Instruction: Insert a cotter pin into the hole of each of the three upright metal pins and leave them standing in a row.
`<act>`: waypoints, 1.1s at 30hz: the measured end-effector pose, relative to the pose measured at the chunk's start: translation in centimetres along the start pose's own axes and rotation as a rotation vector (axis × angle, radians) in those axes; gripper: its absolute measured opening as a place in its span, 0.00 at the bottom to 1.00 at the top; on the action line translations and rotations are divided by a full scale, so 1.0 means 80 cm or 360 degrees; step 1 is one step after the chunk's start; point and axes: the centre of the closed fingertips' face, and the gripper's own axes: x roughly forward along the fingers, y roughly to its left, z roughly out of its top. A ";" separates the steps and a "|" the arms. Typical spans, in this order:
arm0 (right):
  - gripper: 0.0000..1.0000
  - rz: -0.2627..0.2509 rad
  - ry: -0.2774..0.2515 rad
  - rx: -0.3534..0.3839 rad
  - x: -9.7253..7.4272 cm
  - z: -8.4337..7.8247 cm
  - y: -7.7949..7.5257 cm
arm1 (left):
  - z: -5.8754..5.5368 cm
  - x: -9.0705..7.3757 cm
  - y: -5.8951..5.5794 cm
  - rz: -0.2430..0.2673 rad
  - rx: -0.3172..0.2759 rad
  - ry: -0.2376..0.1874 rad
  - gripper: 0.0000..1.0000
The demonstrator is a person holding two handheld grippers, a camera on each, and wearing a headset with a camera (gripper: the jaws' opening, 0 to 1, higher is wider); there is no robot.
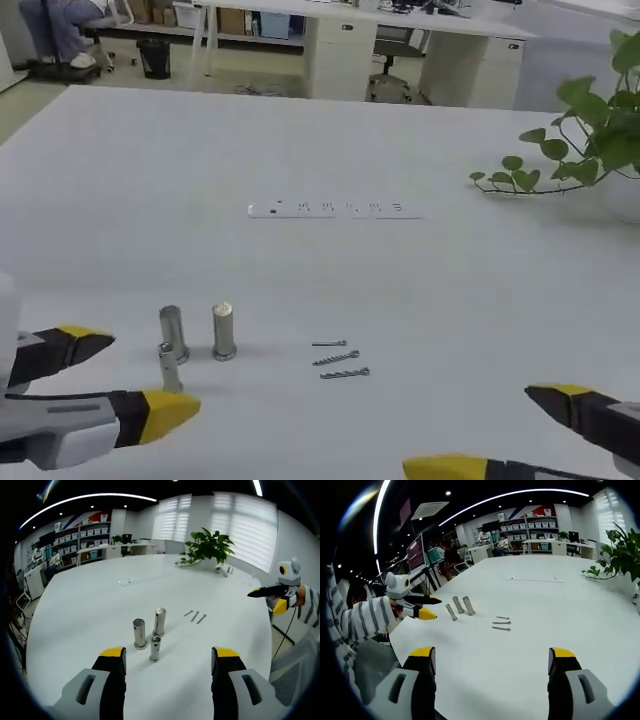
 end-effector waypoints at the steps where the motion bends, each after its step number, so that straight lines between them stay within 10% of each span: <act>1: 0.92 0.0006 0.0002 -0.0003 0.000 0.000 0.001 | 0.000 0.002 0.001 -0.0002 -0.0005 0.0000 0.65; 33: 0.91 0.0052 0.0049 0.0004 0.009 -0.008 0.013 | -0.010 0.038 0.016 0.0032 -0.0042 0.0012 0.18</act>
